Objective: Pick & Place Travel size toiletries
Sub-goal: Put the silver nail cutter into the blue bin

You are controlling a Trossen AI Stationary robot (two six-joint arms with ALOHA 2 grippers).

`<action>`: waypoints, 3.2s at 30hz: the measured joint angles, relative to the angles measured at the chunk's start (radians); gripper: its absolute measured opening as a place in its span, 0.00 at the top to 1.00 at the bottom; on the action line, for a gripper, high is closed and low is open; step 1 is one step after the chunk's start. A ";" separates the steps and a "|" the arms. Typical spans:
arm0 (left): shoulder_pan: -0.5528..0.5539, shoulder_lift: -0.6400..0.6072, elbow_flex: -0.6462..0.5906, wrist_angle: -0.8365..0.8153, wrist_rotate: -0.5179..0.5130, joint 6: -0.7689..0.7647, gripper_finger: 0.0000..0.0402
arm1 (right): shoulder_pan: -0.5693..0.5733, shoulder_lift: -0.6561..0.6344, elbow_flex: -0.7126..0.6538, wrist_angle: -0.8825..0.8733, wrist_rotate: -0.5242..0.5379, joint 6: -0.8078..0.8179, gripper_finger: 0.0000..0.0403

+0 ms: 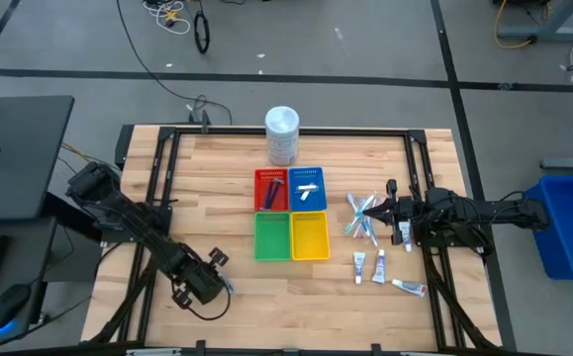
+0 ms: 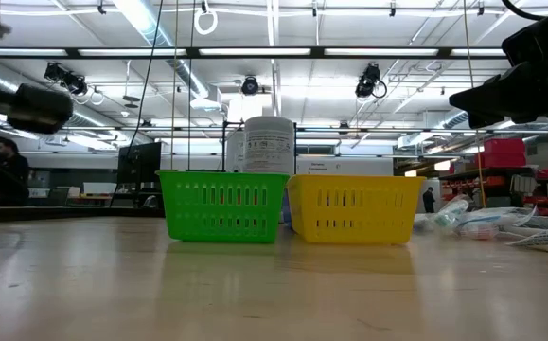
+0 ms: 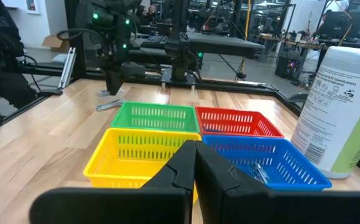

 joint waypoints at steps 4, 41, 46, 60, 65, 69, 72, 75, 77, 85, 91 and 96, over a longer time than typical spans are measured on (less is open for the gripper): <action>0.065 -0.001 0.073 -0.062 -0.017 -0.038 0.86 | 0.000 0.000 0.000 0.000 0.000 0.000 0.97; 0.888 0.196 0.252 0.616 0.097 -0.046 0.86 | 0.000 0.002 0.000 0.001 0.001 0.000 0.97; 0.925 0.266 0.252 0.713 0.102 -0.060 0.86 | 0.000 0.002 0.000 0.001 0.000 0.000 0.97; 0.930 0.280 0.252 0.715 0.120 -0.045 0.68 | 0.000 0.002 0.000 0.000 0.000 0.000 0.97; 0.914 0.280 0.252 0.715 0.121 -0.015 0.55 | 0.000 0.002 0.000 0.000 0.000 0.000 0.97; 0.902 0.252 0.252 0.692 0.164 -0.024 0.49 | 0.000 0.002 0.000 0.000 0.000 0.000 0.97; 0.879 0.204 0.252 0.629 0.176 -0.011 0.50 | 0.000 0.002 0.000 0.000 0.000 0.000 0.97; 0.852 0.153 0.252 0.564 0.178 0.035 0.55 | 0.000 0.002 0.000 0.000 0.000 0.000 0.97; 0.838 0.117 0.252 0.517 0.178 0.059 0.60 | 0.000 0.002 0.000 0.000 0.000 0.000 0.97; 0.792 -0.028 0.253 0.353 0.185 0.089 0.79 | 0.000 0.002 0.000 0.000 0.000 0.000 0.97; 0.777 -0.126 0.253 0.333 0.186 0.062 0.91 | 0.000 0.002 0.000 0.000 0.000 0.000 0.97; 0.755 -0.188 0.253 0.328 0.182 0.030 0.98 | 0.000 0.002 0.000 0.000 0.000 0.000 0.97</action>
